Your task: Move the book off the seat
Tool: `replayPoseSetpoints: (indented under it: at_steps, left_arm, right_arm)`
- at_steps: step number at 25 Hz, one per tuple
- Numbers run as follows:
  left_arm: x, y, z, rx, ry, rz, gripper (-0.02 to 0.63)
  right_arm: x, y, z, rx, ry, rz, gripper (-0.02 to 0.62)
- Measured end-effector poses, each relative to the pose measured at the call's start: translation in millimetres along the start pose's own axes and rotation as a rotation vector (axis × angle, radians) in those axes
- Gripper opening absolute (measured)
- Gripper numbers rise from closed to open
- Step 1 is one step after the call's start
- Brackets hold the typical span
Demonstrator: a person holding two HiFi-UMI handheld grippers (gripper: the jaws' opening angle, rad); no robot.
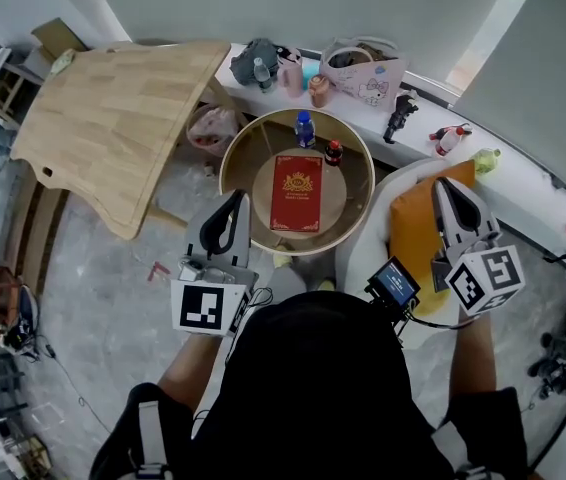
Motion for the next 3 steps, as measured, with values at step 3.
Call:
replayPoseSetpoints:
  at_steps: [3]
  left_arm:
    - [-1.2,2.3,-0.4,-0.01,-0.017,-0.009,0.012]
  right_arm:
    - [-1.2,-1.3,-2.8,0.011,0.002,0.004,0.015]
Point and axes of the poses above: the fingertips, and each gripper's own axes: y backward along the fingers, z to its right, x out of its top, the point moved 10 cm from there along y, backward along the fingers, and after that the axes turned 15 degrees about z, right-handed, at the moved point
